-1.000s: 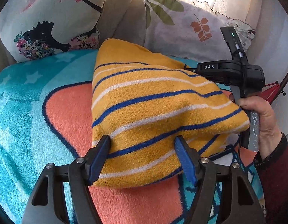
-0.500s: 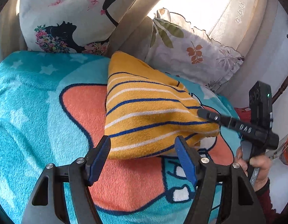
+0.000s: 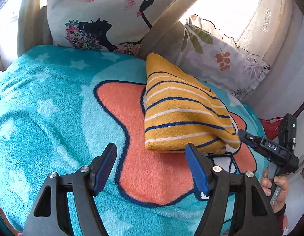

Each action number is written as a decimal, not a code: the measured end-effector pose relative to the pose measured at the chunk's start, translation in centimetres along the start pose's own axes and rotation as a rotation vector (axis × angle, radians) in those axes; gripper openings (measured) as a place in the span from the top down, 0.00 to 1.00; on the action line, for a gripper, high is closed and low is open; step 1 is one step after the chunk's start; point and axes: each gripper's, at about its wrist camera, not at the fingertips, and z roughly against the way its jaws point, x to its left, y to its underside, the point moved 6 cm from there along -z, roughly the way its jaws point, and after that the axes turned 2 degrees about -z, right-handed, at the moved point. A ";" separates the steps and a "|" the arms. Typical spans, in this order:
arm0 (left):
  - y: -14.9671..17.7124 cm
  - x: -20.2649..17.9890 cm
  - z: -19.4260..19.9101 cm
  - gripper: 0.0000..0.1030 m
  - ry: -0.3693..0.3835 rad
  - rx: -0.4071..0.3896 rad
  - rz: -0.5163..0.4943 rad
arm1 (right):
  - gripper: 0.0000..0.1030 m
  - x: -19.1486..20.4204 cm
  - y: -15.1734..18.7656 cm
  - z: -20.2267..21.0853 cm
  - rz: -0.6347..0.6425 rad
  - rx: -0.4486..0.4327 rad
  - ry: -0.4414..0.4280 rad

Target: Fold small clothes

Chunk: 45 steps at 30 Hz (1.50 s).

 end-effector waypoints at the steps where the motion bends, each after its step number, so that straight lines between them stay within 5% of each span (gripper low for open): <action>1: 0.0 0.0 0.0 0.31 -0.012 -0.004 -0.005 | 0.61 0.8 -0.2 1.1 0.032 -0.047 0.027; 6: 0.0 0.0 0.0 0.31 -0.028 -0.027 -0.019 | 0.61 6.0 -0.4 3.8 0.154 -0.153 -0.072; 11: -0.3 1.2 0.6 0.31 -0.049 -0.044 0.004 | 0.61 10.6 1.3 -0.9 0.137 0.002 -0.321; 16: -0.6 1.7 1.1 0.31 -0.084 -0.071 -0.008 | 0.61 8.9 2.5 -6.7 0.043 0.115 -0.241; 20: -0.6 1.6 1.0 0.31 -0.076 -0.072 -0.023 | 0.61 8.0 4.1 -6.9 -0.039 0.178 -0.290; 26: -0.4 1.3 0.7 0.30 -0.077 -0.077 -0.043 | 0.50 11.3 1.7 -2.0 0.084 0.024 -0.325; 30: -0.2 1.0 1.1 0.30 -0.087 -0.088 -0.053 | 0.38 12.3 -0.6 -3.1 0.067 -0.043 -0.355; 34: -0.3 0.8 2.3 0.24 -0.121 -0.135 -0.074 | 0.38 10.7 0.5 -9.0 -0.030 0.124 -0.338; 39: -1.1 0.8 4.2 0.11 -0.276 -0.278 -0.121 | 0.38 11.4 3.0 -6.8 0.073 0.123 -0.289; 43: -1.4 -0.5 5.4 0.06 -0.433 -0.354 -0.252 | 0.38 10.2 4.5 -3.9 0.052 0.102 -0.280; 45: -1.3 -1.1 5.6 0.03 -0.497 -0.370 -0.293 | 0.38 9.0 5.1 -2.7 0.075 0.087 -0.207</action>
